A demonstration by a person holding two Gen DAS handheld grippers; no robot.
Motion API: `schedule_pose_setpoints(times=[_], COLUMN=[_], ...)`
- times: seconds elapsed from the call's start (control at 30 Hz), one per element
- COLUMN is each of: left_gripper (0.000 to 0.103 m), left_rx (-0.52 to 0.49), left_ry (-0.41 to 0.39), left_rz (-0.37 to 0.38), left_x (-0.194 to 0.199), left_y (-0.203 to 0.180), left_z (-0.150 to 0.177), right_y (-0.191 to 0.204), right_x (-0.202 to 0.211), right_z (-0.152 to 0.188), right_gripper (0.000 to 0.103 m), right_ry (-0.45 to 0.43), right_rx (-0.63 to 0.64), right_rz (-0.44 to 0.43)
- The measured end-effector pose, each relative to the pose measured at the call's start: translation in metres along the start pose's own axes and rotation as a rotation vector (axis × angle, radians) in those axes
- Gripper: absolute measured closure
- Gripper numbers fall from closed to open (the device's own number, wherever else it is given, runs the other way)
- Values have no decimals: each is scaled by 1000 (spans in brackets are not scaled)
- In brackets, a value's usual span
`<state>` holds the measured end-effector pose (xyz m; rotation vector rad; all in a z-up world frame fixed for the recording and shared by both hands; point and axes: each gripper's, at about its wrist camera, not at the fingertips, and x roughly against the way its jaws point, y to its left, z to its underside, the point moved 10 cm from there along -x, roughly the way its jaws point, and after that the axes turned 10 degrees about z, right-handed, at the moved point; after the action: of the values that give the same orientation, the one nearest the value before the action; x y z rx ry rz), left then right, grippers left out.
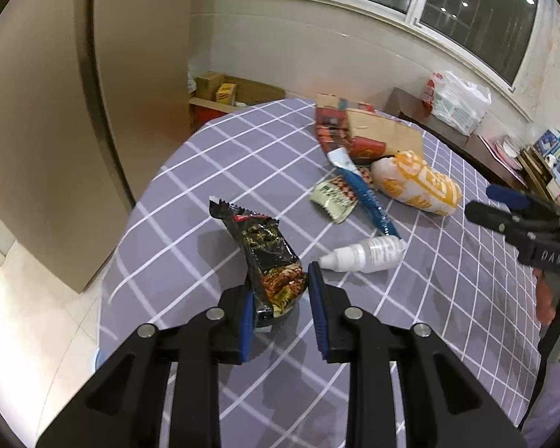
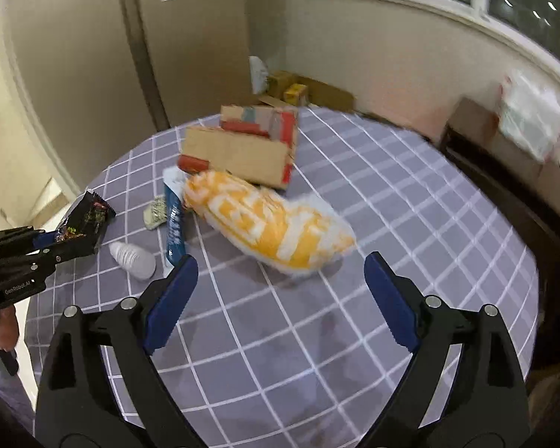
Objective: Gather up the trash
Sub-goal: 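Grasp the black snack packet with the left gripper while the right gripper grasps the orange-white bag, then carry the black packet and orange-white bag over the blue bin and open both grippers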
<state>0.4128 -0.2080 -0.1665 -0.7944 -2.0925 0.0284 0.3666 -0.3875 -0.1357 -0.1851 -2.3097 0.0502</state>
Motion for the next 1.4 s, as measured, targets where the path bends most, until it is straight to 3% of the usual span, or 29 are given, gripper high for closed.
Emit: schedule_pose_setpoints(times=[0.27, 0.3, 0.33, 0.4, 0.53, 0.97, 1.4], left_gripper=[77, 77, 77, 77, 77, 77, 77], left_rx=[49, 60, 69, 74, 75, 61, 135], left_ry=[-24, -29, -32, -35, -37, -80, -134], left_rz=[-20, -25, -27, -30, -48, -57, -149], left_x=[17, 18, 20, 22, 27, 56, 119], left_y=[16, 19, 22, 26, 30, 31, 94], left_z=[4, 4, 4, 4, 4, 16, 49], right_y=[22, 23, 23, 25, 32, 89, 197], right_x=[-54, -61, -66, -67, -41, 23, 27], right_z=[-20, -17, -13, -6, 5, 15, 11], right_gripper=[14, 20, 45, 54, 55, 55, 55], right_ry=[66, 91, 119, 136, 126, 52, 40], right_rx=[159, 150, 133, 93, 26, 58, 162], right_rz=[-41, -35, -30, -43, -88, -164, -267])
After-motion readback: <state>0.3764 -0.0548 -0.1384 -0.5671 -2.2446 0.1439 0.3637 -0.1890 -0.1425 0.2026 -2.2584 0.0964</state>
